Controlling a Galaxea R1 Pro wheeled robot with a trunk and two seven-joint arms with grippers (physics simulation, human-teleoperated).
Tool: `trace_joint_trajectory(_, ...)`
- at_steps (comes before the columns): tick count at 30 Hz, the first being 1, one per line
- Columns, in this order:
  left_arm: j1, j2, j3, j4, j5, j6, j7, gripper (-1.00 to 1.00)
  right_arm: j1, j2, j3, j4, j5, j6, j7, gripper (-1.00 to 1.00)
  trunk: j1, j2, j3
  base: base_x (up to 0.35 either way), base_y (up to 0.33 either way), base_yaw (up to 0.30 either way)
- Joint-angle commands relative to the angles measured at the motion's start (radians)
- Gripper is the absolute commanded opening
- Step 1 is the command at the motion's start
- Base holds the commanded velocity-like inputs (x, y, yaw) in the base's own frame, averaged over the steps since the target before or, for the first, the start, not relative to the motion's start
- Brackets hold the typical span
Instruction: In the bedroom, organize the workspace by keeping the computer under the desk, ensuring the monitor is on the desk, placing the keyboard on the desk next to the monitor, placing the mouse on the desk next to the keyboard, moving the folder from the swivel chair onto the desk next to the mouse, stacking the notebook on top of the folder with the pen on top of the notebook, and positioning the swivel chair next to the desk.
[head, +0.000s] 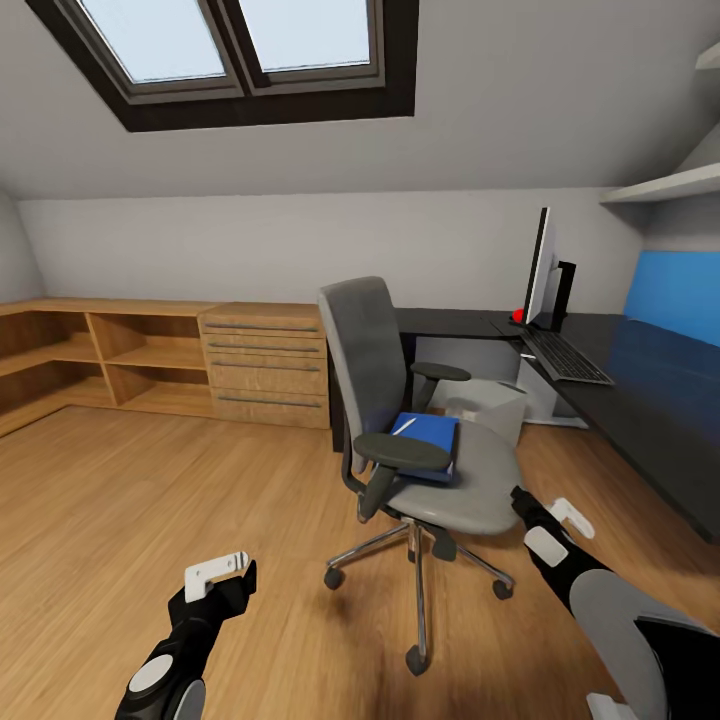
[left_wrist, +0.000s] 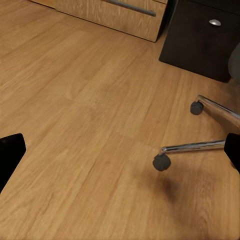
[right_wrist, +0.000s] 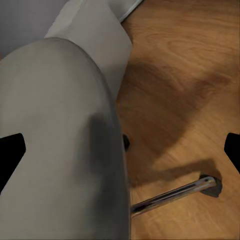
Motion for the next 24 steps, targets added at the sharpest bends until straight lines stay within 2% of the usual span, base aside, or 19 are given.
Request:
trace_joint_trajectory(1,0.0,0.0,-0.001,-0.002,0.01,0.002,0.008,1.0,0.0,0.0,-0.004,-0.001,-0.005,-0.002,0.0,1.0,0.0,0.0,-0.001,0.046,0.0,0.0)
trace_joint_trajectory(10,0.0,-0.001,-0.002,-0.001,0.01,0.004,0.008,1.0,0.0,-0.002,-0.004,-0.001,-0.023,-0.001,0.027,1.0,0.0,0.0,-0.001,0.245,0.0,0.0)
trace_joint_trajectory(17,0.0,-0.001,-0.003,-0.001,0.01,0.006,0.008,1.0,0.0,-0.003,-0.005,-0.002,-0.026,-0.001,0.029,1.0,0.0,0.0,-0.001,0.059,0.0,0.0)
trace_joint_trajectory(24,0.0,-0.001,-0.003,0.0,0.01,0.006,0.008,1.0,0.0,-0.005,-0.006,-0.003,-0.027,0.0,0.028,1.0,0.0,0.0,-0.001,0.249,0.0,0.0)
